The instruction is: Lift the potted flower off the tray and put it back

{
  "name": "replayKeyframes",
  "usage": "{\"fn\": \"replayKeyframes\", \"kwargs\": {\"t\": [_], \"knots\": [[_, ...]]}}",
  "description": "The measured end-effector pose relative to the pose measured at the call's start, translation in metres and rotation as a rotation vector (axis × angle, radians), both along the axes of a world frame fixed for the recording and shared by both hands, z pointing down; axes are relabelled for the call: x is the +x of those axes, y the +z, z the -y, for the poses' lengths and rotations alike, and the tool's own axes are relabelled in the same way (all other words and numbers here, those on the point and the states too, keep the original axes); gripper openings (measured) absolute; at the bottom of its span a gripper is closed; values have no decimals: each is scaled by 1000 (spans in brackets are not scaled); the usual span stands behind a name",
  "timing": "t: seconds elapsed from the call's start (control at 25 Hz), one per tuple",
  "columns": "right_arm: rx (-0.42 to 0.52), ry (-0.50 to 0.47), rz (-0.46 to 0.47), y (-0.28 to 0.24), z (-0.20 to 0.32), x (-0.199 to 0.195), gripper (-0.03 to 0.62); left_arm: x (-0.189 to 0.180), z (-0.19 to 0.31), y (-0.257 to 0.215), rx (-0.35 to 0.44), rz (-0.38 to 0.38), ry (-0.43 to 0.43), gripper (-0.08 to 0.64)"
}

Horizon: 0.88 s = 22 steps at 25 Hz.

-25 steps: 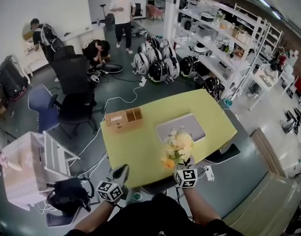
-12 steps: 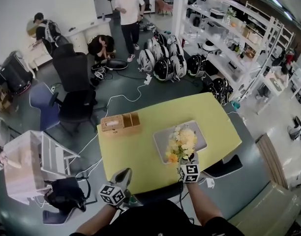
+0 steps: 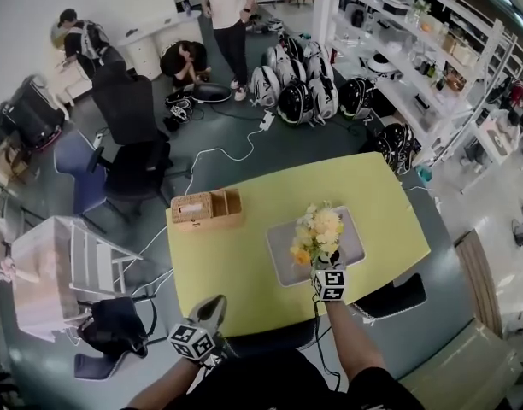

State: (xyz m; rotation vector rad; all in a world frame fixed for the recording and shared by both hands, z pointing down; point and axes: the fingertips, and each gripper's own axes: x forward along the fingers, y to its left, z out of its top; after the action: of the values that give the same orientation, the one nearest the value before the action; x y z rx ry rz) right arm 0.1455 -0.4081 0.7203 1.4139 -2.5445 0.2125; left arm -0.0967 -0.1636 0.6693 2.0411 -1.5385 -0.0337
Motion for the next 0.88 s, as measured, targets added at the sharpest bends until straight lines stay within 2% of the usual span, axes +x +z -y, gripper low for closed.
{"fn": "replayKeyframes", "kwargs": {"t": [0.2, 0.52, 0.88], "knots": [[-28, 2, -8, 33, 29, 4, 210, 8, 11, 5, -23, 17, -9, 8], [-56, 11, -21, 72, 45, 6, 210, 1, 16, 15, -62, 37, -39, 8], [-28, -10, -23, 83, 50, 6, 215, 7, 24, 22, -67, 51, -38, 8]]}}
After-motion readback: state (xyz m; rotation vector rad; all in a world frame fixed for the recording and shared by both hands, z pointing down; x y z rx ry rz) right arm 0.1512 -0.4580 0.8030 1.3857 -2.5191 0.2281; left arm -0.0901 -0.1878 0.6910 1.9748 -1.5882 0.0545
